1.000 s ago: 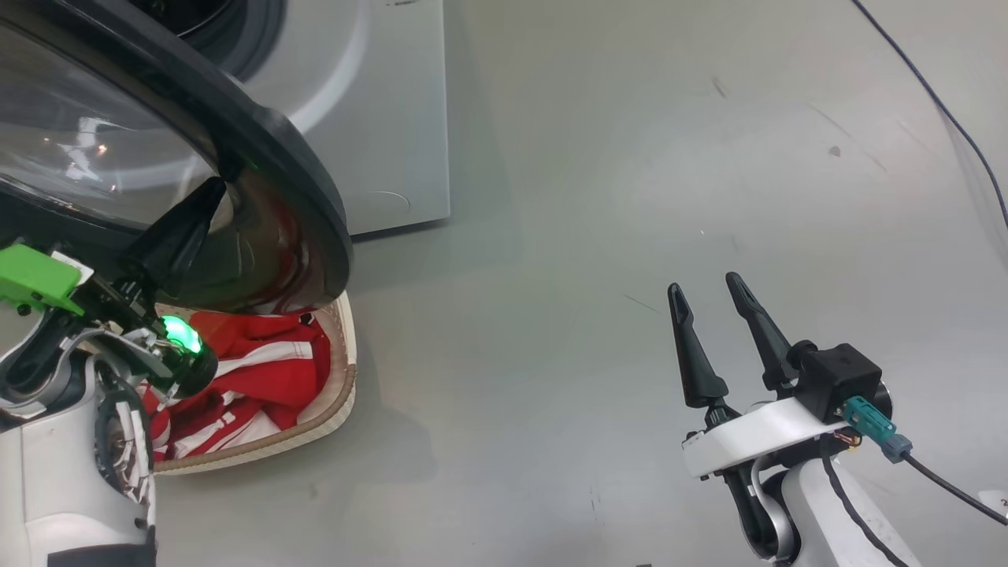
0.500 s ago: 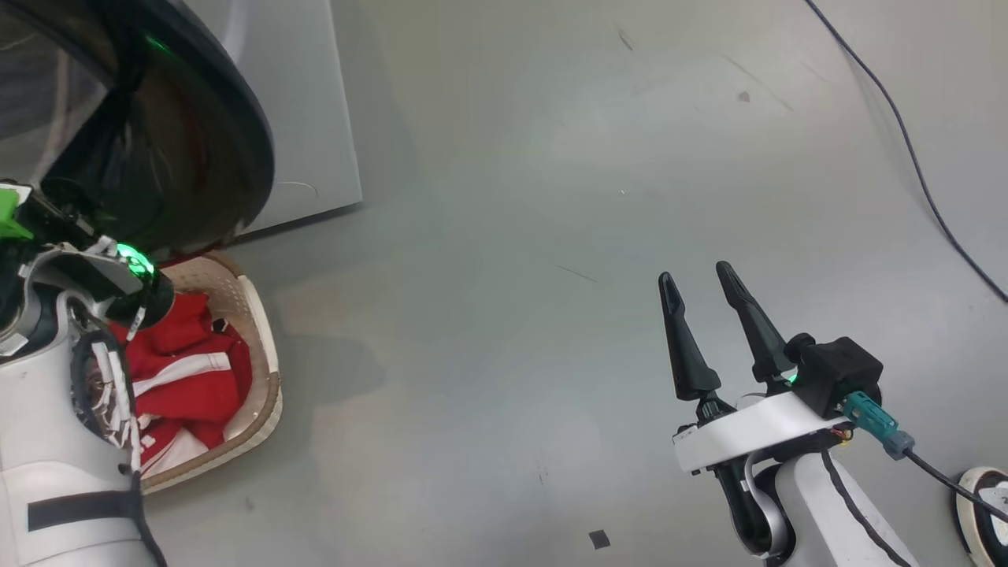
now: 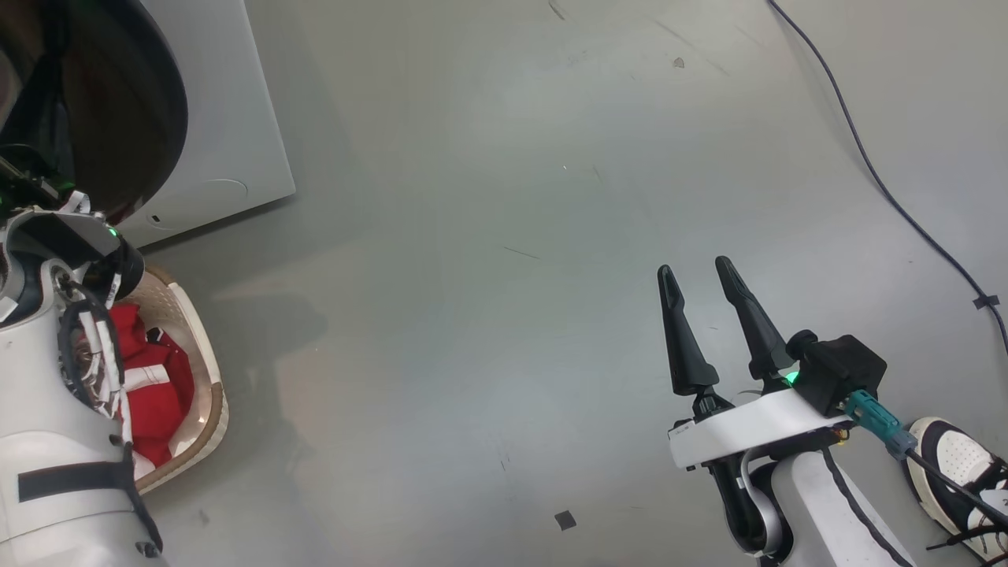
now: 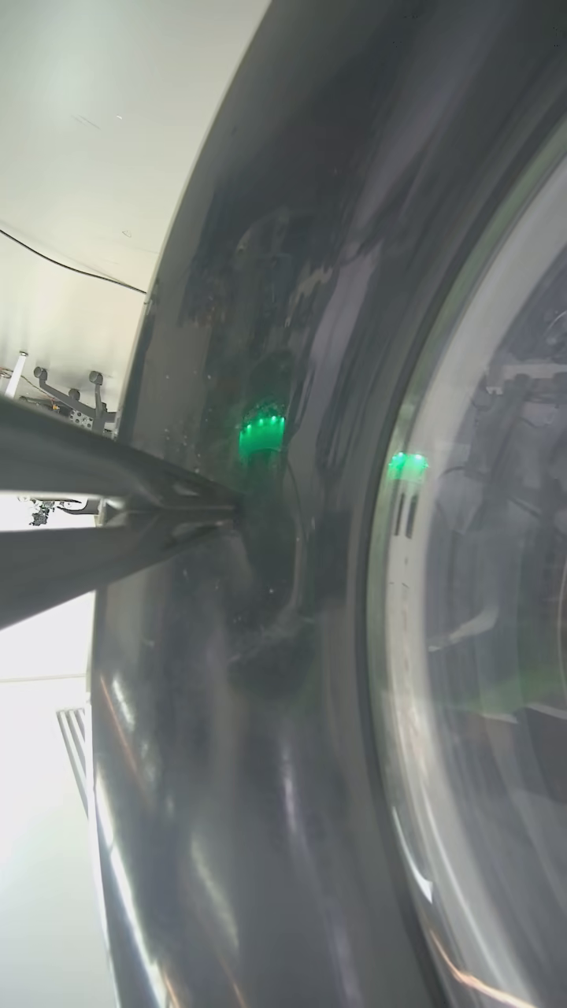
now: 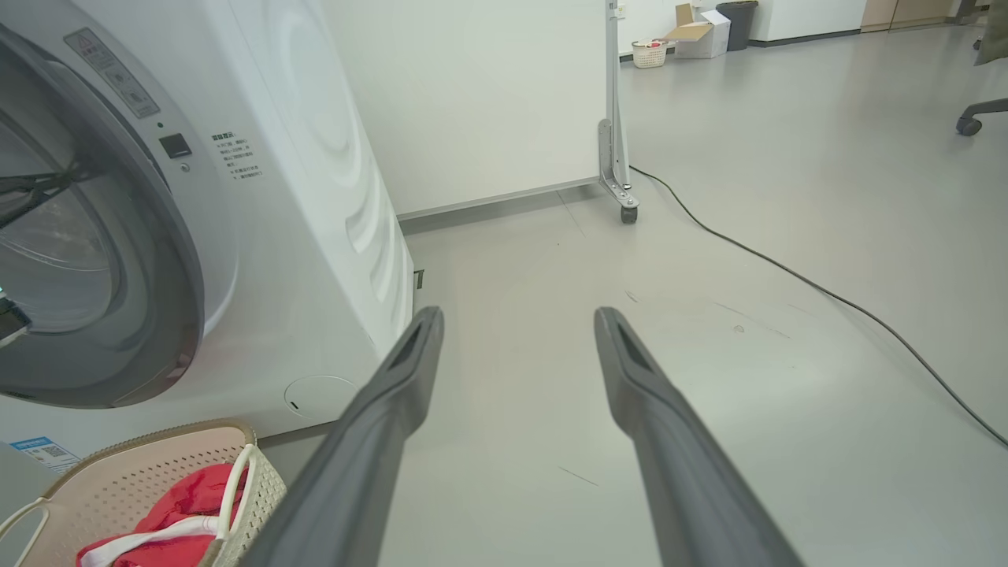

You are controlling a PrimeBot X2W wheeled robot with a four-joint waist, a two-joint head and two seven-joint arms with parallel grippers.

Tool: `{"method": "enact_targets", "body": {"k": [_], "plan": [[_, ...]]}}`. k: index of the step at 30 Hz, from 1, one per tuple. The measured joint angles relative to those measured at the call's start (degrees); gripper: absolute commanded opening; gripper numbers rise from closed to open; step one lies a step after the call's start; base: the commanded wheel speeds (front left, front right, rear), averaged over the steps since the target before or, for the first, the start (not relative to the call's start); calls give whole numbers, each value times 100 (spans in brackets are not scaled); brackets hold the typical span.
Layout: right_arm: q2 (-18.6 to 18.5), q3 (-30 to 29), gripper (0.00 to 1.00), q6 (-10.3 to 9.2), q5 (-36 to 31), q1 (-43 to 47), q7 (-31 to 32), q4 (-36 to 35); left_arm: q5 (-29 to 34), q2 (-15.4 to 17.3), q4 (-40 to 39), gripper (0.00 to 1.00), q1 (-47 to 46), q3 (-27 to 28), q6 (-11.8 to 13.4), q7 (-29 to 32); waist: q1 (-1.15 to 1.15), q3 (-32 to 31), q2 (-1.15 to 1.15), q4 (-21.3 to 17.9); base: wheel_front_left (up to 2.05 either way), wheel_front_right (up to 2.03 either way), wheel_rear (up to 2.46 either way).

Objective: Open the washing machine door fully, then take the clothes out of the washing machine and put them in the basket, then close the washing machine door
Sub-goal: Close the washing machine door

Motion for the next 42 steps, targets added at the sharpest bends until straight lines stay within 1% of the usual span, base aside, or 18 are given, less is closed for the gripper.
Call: {"method": "enact_targets", "body": {"k": [3,5,8,9,12,14,16,22,25,28,31,32,34,37,40,42], "plan": [[2,-19,100,-3,0,0,0,-20,0,-2,80,0,-49,-54,-45,-32,0,29,0,-34,0,0,0],[8,-86,100,-59,0,1,0,-37,0,0,155,0,-48,-186,-53,-55,0,28,0,-24,0,0,0],[8,-154,100,-62,-2,2,0,-58,81,-13,232,0,-48,-422,-182,-55,0,11,0,43,0,0,0],[7,-178,100,-93,-3,2,0,-62,123,-12,248,0,-48,-497,-229,-51,0,4,0,71,0,0,0],[8,-276,100,-110,-31,2,0,-71,74,-11,330,0,-46,-691,-311,30,0,-25,0,176,0,0,0],[8,-335,100,-110,-89,2,0,-70,46,-12,396,0,-34,-837,-385,108,0,-53,0,264,0,0,0],[8,-391,100,-109,-135,2,0,-65,-177,-8,490,0,1,-1003,-413,212,0,-89,0,360,0,0,0],[7,-552,100,-100,-226,1,-1,-48,-292,-9,658,0,480,-1534,-555,393,0,-237,0,708,0,0,0],[0,-632,100,-93,-283,1,-1,-9,-331,-8,654,0,686,-1825,-609,520,0,-327,0,910,0,0,0],[-31,-699,100,-65,-298,2,-10,22,-469,-13,589,0,847,-1972,-657,546,0,-427,0,1125,0,0,0],[-100,-734,100,-42,-334,9,-15,51,-197,-10,415,0,1054,-2172,-703,487,0,-532,0,1351,0,0,0],[-137,-769,100,-23,-349,16,-15,67,78,-15,283,0,1211,-2295,-705,393,0,-603,0,1505,0,0,0],[-181,-811,100,7,-378,27,-15,83,531,-10,156,0,1363,-2423,-708,271,0,-673,0,1660,0,0,0],[-230,-878,100,7,-382,49,-15,93,1026,68,-258,0,1582,-2627,-708,66,0,-779,0,1899,0,0,0],[-257,-939,100,8,-387,125,-15,92,1338,187,-775,0,1666,-2753,-708,-167,0,-885,0,2142,0,0,0],[-272,-983,100,8,-394,179,-15,91,1390,186,-1074,0,1744,-2804,-708,-332,0,-956,0,2307,0,0,0]]}}
